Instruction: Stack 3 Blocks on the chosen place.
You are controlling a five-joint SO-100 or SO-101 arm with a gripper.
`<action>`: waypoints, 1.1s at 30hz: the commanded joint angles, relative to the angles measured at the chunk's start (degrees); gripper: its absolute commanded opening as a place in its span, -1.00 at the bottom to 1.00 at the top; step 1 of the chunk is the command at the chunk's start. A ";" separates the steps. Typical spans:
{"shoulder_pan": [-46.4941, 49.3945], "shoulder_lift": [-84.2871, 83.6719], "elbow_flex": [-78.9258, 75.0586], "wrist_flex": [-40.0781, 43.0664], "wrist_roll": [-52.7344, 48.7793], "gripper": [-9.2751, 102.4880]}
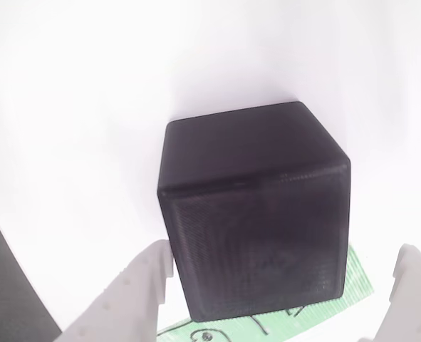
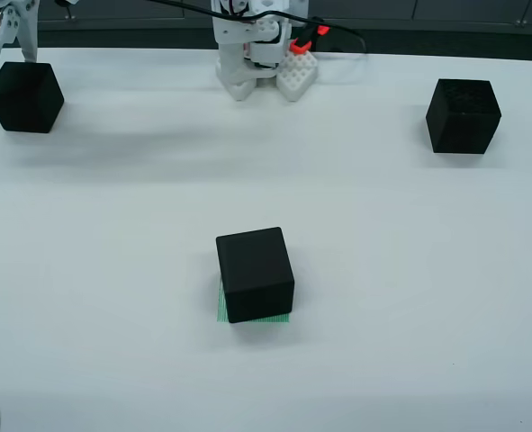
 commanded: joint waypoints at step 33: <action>-3.43 3.34 1.93 2.11 -1.05 -0.48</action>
